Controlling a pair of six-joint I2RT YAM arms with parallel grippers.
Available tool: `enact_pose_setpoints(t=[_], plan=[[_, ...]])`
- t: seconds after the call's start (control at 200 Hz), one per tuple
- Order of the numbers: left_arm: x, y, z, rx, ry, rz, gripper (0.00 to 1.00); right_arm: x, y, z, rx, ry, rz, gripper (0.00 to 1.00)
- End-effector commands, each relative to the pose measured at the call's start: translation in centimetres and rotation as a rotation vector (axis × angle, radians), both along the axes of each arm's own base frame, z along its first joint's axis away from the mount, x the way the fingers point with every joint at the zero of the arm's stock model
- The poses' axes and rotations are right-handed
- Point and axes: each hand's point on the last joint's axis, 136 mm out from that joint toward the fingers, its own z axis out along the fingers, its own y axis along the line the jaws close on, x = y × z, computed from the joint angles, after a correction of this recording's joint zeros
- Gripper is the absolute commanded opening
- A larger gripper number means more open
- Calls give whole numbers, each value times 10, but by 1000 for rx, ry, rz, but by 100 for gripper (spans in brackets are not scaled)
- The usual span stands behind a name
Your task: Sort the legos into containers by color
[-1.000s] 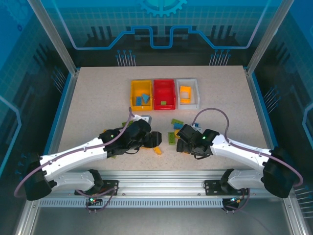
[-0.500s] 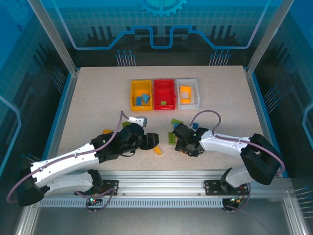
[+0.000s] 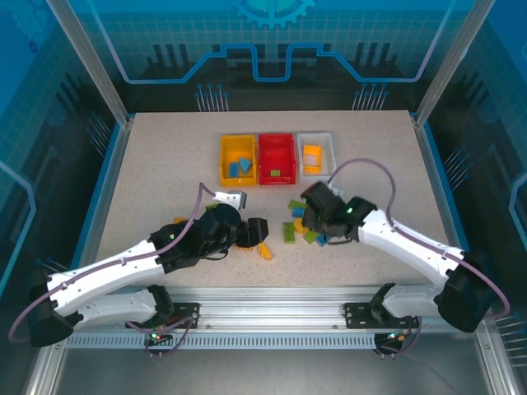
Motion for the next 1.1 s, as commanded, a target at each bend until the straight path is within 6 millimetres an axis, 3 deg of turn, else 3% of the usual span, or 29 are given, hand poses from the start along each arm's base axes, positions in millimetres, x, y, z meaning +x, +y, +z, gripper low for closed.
enact_pose_setpoints(t=[0.0,0.19,0.36,0.49,0.835,0.97,1.095], plan=[[18,-12,46,-55,-122,21,66,47,-8,12,-70,-14,93,33],[31,-27,59,-44,-157,17,67,132,-7,11,-123,5,106,33],[34,-28,55,-20,-149,28,67,177,-14,-22,-154,80,85,34],[33,-26,48,-9,-138,32,67,197,-19,-45,-142,122,73,33],[32,-25,45,-7,-131,31,67,234,-28,-70,-128,180,47,37],[32,-25,44,-4,-129,31,67,240,-27,-69,-110,180,58,52],[31,-25,42,-3,-124,32,67,240,-27,-54,-106,147,63,64]])
